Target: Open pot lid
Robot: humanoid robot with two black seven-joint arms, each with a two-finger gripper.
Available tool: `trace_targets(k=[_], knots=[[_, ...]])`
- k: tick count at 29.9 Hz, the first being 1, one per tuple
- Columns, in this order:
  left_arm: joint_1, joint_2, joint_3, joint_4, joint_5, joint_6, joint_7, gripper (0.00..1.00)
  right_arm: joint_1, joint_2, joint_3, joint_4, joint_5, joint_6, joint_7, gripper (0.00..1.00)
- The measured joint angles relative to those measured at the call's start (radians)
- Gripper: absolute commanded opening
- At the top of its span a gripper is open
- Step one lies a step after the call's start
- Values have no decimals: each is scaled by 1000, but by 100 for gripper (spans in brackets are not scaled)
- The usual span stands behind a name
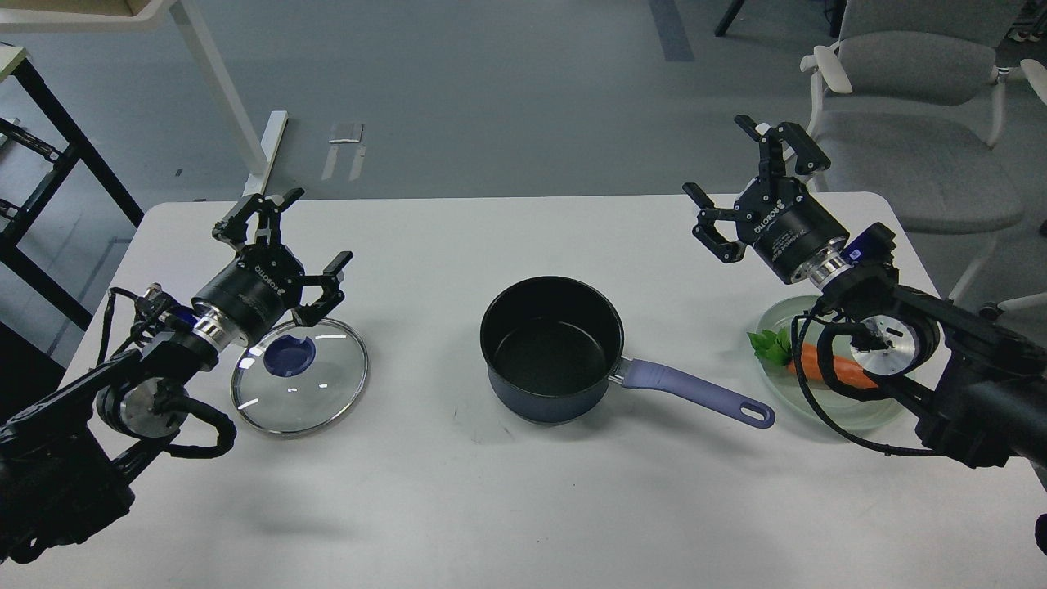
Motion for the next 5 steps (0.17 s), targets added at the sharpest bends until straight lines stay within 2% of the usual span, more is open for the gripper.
trace_targets(k=[5], knots=[[2, -4, -26, 12, 1, 3, 0, 99, -9, 5, 7, 4, -7, 1, 0, 98]])
